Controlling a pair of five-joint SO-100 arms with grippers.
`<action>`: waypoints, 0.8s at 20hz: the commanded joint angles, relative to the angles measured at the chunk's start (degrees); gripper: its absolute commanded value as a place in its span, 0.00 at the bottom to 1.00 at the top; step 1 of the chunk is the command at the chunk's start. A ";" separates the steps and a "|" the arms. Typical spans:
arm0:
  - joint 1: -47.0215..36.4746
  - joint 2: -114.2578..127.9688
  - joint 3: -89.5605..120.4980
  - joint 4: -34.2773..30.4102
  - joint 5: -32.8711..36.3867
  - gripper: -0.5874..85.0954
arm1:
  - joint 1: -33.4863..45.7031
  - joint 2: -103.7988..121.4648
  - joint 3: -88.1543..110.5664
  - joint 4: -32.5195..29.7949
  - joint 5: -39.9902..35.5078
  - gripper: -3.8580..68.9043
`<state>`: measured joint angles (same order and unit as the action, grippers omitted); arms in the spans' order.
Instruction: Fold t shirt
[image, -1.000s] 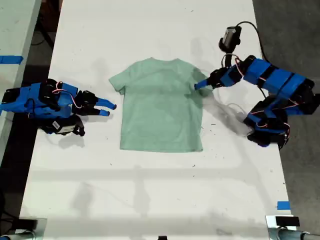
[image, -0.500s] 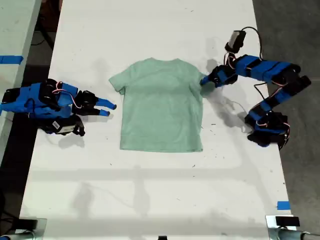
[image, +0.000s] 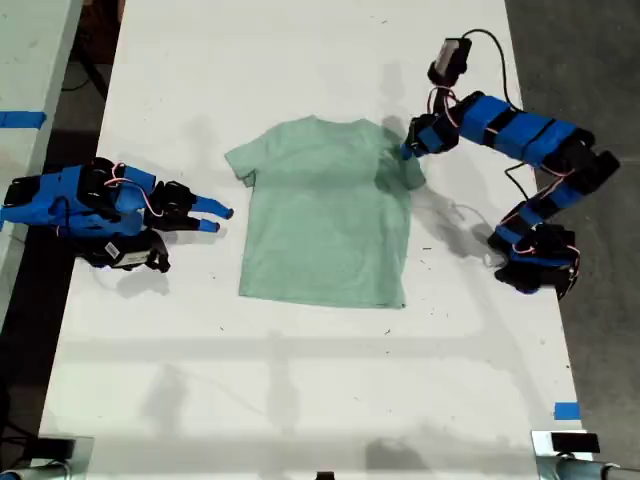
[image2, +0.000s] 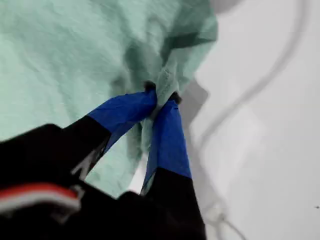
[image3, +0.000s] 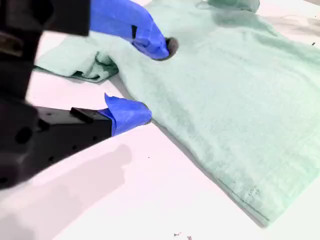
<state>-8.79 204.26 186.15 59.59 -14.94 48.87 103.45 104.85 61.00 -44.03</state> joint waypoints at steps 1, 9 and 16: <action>0.44 0.35 2.37 -1.14 0.18 0.21 | -7.56 0.53 -16.96 4.13 -1.85 0.07; 0.44 0.35 2.37 -1.14 0.18 0.21 | -23.20 -20.57 -35.86 2.64 -3.43 0.29; 0.44 0.35 2.37 -1.14 0.18 0.21 | -16.61 2.55 -32.52 25.22 0.97 0.40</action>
<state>-8.79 204.26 186.15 59.59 -14.94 30.23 92.55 70.05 79.80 -45.97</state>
